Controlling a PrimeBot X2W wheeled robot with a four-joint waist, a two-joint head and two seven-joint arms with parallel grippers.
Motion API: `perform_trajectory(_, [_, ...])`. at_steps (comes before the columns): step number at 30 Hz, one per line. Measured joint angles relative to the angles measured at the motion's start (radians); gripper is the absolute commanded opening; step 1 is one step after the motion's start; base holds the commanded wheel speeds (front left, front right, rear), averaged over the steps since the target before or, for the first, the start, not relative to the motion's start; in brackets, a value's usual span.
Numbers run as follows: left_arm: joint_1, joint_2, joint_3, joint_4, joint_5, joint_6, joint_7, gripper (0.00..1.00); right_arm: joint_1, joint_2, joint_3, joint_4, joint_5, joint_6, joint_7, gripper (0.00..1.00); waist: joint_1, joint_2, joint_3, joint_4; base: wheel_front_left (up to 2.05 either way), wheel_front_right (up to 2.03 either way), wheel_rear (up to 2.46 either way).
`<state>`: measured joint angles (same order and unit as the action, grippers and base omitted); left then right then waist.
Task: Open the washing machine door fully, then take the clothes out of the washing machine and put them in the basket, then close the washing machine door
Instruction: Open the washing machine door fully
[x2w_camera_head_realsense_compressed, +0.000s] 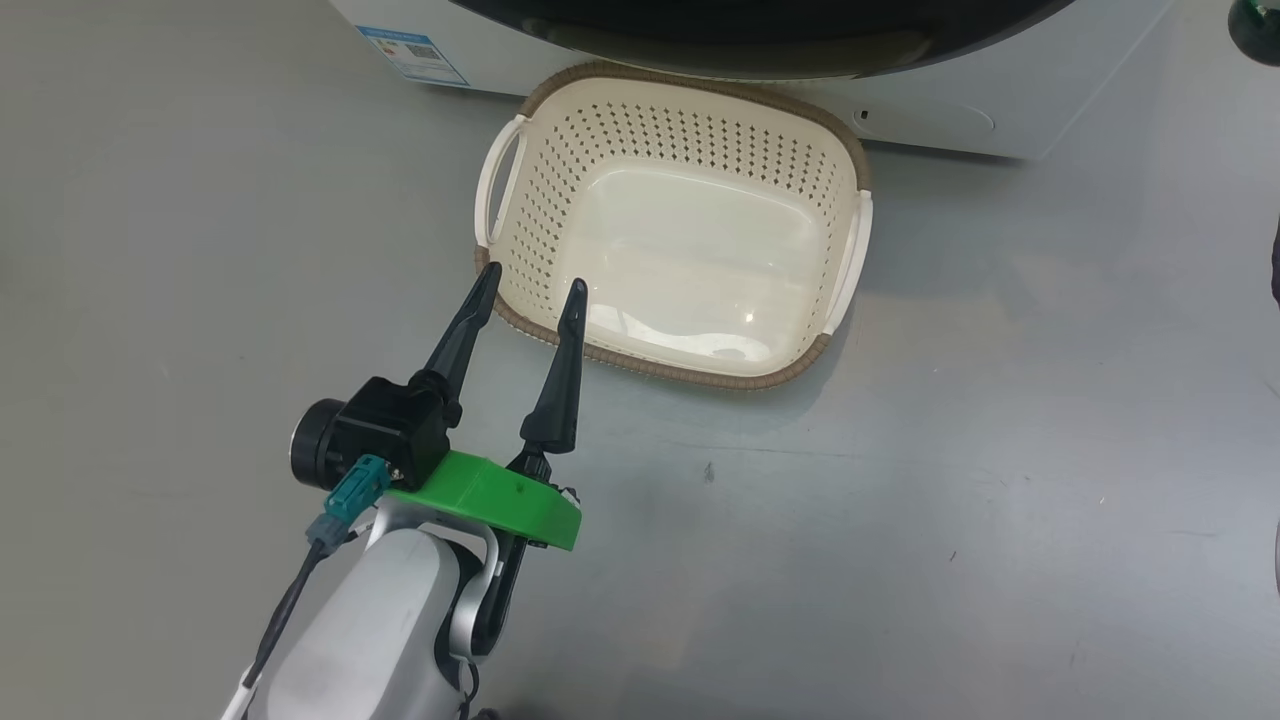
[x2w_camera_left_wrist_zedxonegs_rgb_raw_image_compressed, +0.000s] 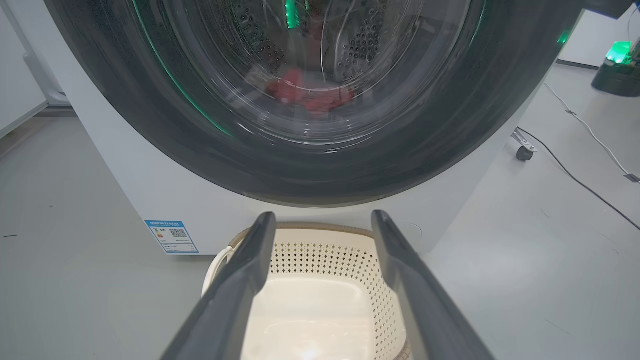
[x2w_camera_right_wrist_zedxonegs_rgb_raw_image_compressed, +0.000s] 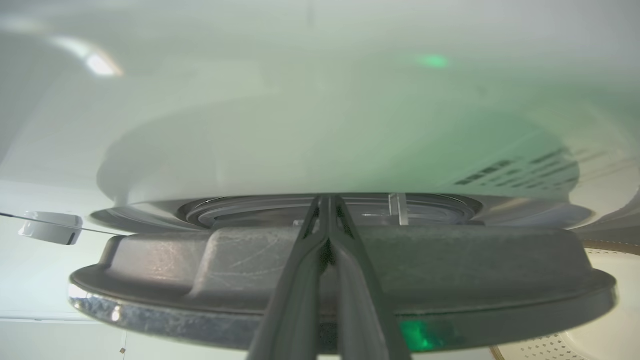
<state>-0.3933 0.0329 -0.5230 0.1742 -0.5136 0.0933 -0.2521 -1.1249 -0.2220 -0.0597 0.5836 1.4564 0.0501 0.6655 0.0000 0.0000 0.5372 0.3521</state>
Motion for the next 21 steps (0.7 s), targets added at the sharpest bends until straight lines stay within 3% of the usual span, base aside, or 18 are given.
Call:
perform_trajectory(12, [-0.009, 0.000, 0.004, 0.002, 0.004, 0.007, 0.000, 1.00, -0.005, -0.002, 0.000, 0.030, 0.050, 0.000, 0.089, 0.00, 0.0000, 0.0000, 0.005, -0.015, 0.00, 0.00, 0.00])
perform_trajectory(21, [-0.010, 0.000, 0.016, 0.014, 0.010, 0.007, 0.000, 1.00, 0.022, -0.001, 0.016, 0.047, 0.065, 0.021, 0.141, 0.00, 0.0000, 0.0000, -0.011, -0.028, 0.00, 0.00, 0.00])
